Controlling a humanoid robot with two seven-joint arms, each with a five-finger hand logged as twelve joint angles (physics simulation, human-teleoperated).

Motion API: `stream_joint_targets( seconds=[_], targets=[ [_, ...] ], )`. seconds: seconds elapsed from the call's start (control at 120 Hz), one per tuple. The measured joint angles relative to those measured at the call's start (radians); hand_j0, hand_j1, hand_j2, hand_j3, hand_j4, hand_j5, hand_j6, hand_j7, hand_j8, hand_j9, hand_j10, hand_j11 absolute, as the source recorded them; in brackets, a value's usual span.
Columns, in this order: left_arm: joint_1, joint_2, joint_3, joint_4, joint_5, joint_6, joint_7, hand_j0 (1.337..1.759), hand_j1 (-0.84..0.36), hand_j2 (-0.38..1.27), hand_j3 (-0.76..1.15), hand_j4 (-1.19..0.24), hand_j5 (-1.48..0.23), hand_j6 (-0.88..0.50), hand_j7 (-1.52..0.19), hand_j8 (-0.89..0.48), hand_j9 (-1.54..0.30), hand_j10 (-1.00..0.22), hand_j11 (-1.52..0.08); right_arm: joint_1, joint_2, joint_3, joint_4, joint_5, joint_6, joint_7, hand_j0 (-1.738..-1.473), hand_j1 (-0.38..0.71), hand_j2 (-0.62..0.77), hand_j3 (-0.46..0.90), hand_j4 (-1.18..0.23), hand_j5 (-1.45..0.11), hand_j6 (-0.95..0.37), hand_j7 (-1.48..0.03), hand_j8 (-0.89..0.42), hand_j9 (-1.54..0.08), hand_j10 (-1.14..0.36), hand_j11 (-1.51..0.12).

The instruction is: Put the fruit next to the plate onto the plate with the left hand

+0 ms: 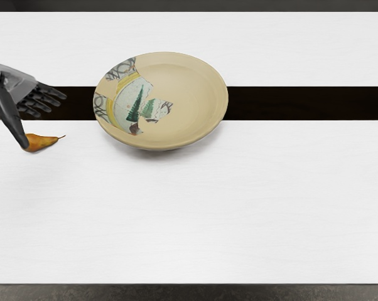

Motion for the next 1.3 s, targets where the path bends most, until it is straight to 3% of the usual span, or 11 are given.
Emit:
stream_joint_targets(
  seconds=[0.458,0.558,0.625,0.692,0.733,0.833,0.917,1.017,1.3],
  targets=[
    [0.066,-0.011,-0.036,0.037,0.0,0.0,0.001,1.658,0.32,0.0,0.0,-0.02,-0.03,-0.02,-0.03,-0.02,-0.03,-0.02,-0.03,0.024,0.0,0.0,-0.002,0.0,-0.004,0.0,-1.658,-0.35,0.0,0.0,0.0,0.0,0.0,0.0,0.0,0.0,0.0,0.0],
    [0.027,-0.014,-0.028,0.043,-0.002,0.0,0.0,1.658,0.32,0.0,0.0,-0.02,-0.03,-0.02,-0.03,-0.02,-0.03,-0.02,-0.03,0.024,0.0,0.0,-0.002,0.0,-0.004,0.0,-1.658,-0.35,0.0,0.0,0.0,0.0,0.0,0.0,0.0,0.0,0.0,0.0],
    [0.001,-0.076,-0.012,0.024,-0.003,0.006,0.001,1.658,0.33,0.0,0.0,-0.02,-0.02,-0.02,-0.02,-0.02,-0.02,-0.02,-0.02,0.025,0.0,0.0,-0.001,0.0,-0.004,0.0,-1.658,-0.35,0.0,0.0,0.0,0.0,0.0,0.0,0.0,0.0,0.0,0.0],
    [-0.002,-0.101,0.009,-0.015,-0.013,0.123,0.004,1.658,0.33,0.0,0.0,-0.02,-0.02,-0.02,-0.02,-0.02,-0.02,-0.02,-0.02,0.025,0.0,0.0,-0.001,0.0,-0.004,0.0,-1.658,-0.35,0.0,0.0,0.0,0.0,0.0,0.0,0.0,0.0,0.0,0.0],
    [0.006,-0.13,0.021,-0.038,-0.021,0.235,0.025,1.658,0.33,0.0,0.0,-0.02,-0.02,-0.02,-0.02,-0.02,-0.02,-0.02,-0.02,0.025,0.0,0.0,-0.001,0.0,-0.004,0.0,-1.658,-0.35,0.0,0.0,0.0,0.0,0.0,0.0,0.0,0.0,0.0,0.0],
    [0.049,-0.215,0.052,-0.065,-0.074,0.486,0.126,1.658,0.33,0.0,0.0,-0.02,-0.02,-0.02,-0.02,-0.02,-0.02,-0.02,-0.02,0.025,0.0,0.0,-0.001,0.0,-0.004,0.0,-1.658,-0.35,0.0,0.0,0.0,0.0,0.0,0.0,0.0,0.0,0.0,0.0],
    [0.06,-0.29,0.094,-0.073,-0.097,0.592,0.167,1.658,0.33,0.0,0.0,-0.01,-0.02,-0.02,-0.02,-0.01,-0.02,-0.01,-0.02,0.025,0.0,0.0,-0.002,0.0,-0.004,0.0,-1.658,-0.35,0.0,0.0,0.0,0.0,0.0,0.0,0.0,0.0,0.0,0.0],
    [0.086,-0.38,0.137,-0.076,-0.09,0.645,0.187,1.658,0.33,0.0,0.0,-0.01,-0.02,-0.01,-0.02,-0.01,-0.02,-0.01,-0.02,0.025,0.0,0.0,-0.002,0.0,-0.004,0.0,-1.658,-0.35,0.0,0.0,0.0,0.0,0.0,0.0,0.0,0.0,0.0,0.0],
    [0.206,-0.439,0.116,-0.049,0.031,0.677,0.192,1.658,0.33,0.0,0.0,-0.01,-0.02,-0.01,-0.02,-0.01,-0.02,-0.01,-0.02,0.025,0.0,0.0,-0.001,0.0,-0.004,0.0,-1.658,-0.35,0.0,0.0,0.0,0.0,0.0,0.0,0.0,0.0,0.0,0.0]
  ],
)
